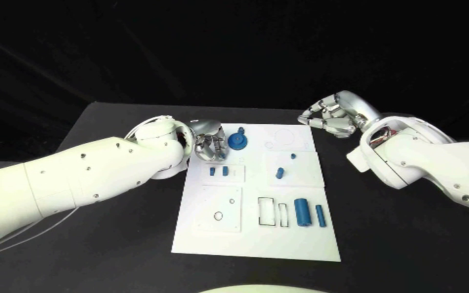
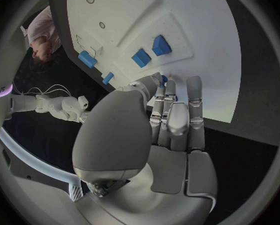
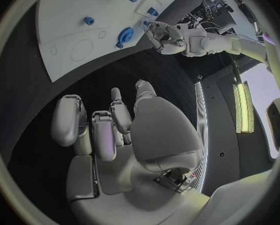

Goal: Assemble the parts on the task board

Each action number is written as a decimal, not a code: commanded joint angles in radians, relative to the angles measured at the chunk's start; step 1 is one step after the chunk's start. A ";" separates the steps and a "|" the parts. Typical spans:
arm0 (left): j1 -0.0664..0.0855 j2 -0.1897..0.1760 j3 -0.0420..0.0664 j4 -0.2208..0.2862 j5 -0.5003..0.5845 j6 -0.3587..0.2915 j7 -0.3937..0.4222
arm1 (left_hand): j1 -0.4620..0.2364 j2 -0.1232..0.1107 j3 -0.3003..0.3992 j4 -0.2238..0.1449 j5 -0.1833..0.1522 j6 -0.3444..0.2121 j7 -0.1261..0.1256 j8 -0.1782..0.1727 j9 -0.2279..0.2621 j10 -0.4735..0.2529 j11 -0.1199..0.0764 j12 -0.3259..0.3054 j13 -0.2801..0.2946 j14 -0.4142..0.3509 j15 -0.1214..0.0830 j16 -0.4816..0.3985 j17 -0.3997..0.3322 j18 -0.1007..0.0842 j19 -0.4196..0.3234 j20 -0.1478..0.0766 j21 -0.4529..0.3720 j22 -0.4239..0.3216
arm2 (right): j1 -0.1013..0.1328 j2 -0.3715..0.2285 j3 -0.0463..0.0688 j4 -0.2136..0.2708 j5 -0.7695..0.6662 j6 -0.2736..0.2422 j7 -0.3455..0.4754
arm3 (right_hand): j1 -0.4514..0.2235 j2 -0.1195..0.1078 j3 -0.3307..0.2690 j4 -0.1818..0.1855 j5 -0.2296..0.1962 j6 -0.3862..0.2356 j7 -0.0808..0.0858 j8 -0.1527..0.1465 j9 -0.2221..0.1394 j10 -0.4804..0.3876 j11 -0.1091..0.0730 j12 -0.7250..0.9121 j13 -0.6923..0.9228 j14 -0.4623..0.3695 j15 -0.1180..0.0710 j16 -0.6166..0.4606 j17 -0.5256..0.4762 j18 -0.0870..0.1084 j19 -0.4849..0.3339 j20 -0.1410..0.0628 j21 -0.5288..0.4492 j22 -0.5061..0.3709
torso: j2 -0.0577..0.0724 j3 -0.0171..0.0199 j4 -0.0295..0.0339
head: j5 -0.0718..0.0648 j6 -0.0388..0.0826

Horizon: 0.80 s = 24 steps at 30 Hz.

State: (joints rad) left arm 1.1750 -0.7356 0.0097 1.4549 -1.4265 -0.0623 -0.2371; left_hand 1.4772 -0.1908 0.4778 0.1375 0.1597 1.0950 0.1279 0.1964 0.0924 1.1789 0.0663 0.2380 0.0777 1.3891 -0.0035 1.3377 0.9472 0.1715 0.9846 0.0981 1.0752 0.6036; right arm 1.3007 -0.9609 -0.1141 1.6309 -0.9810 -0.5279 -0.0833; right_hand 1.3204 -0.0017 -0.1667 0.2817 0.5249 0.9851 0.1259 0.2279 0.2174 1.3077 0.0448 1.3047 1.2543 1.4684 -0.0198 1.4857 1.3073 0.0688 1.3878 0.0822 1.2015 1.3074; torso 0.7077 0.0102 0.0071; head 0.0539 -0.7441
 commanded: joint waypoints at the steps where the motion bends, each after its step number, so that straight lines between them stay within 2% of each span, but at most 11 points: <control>1: 0.000 0.003 0.000 -0.001 0.007 0.027 -0.004 | -0.008 0.003 0.003 0.000 0.001 0.009 -0.001 -0.005 0.001 0.008 -0.001 -0.004 0.002 0.005 0.000 0.001 0.000 0.014 -0.001 -0.002 0.003 -0.001 | 0.000 0.000 0.000 0.002 -0.008 0.000 0.005 | 0.002 0.005 -0.005 0.000 0.005 -0.004 -0.003 0.006 0.001 0.004 -0.002 0.003 -0.001 0.064 -0.007 -0.005 0.108 0.016 -0.005 -0.001 -0.006 0.021 | 0.000 0.0000 -0.0001 | 0.000 -0.001; 22: 0.000 0.009 -0.001 -0.008 0.001 0.046 -0.017 | -0.008 -0.003 0.002 -0.006 0.001 0.002 0.003 -0.016 -0.001 0.003 0.003 -0.017 0.002 -0.005 0.001 -0.009 -0.025 0.014 -0.004 -0.002 0.001 -0.003 | 0.000 -0.001 0.000 0.003 -0.008 0.000 0.006 | 0.002 0.005 -0.005 0.000 0.005 -0.004 -0.003 0.006 0.001 0.004 -0.002 0.003 -0.001 0.064 -0.007 -0.005 0.108 0.016 -0.005 -0.001 -0.006 0.021 | 0.000 -0.0010 0.0012 | -0.002 -0.002; 24: 0.000 0.009 -0.001 -0.008 0.002 0.044 -0.019 | -0.010 -0.005 0.002 -0.007 0.001 -0.008 0.008 -0.026 -0.004 0.001 0.006 -0.023 0.002 -0.008 0.004 -0.011 -0.030 0.013 -0.005 -0.001 0.000 -0.004 | 0.000 -0.001 0.000 0.002 -0.008 0.000 0.006 | 0.002 0.005 -0.005 0.000 0.005 -0.004 -0.003 0.006 0.001 0.004 -0.002 0.003 -0.001 0.064 -0.007 -0.005 0.108 0.016 -0.005 -0.001 -0.006 0.021 | 0.000 -0.0008 0.0008 | -0.001 -0.002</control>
State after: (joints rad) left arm 1.1762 -0.7282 0.0099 1.4454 -1.4254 -0.0423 -0.2494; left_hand 1.4749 -0.1932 0.4802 0.1351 0.1597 1.0925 0.1341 0.1742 0.0912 1.1787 0.0665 0.2182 0.0782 1.3865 -0.0010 1.3326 0.9181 0.1714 0.9846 0.0981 1.0752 0.6009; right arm 1.3007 -0.9626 -0.1141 1.6325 -0.9812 -0.5279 -0.0834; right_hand 1.3204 -0.0017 -0.1667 0.2817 0.5249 0.9851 0.1259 0.2279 0.2172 1.3078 0.0448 1.3047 1.2543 1.4684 -0.0198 1.4857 1.3079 0.0689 1.3878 0.0822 1.2015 1.3081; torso 0.7075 0.0092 0.0075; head 0.0523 -0.7464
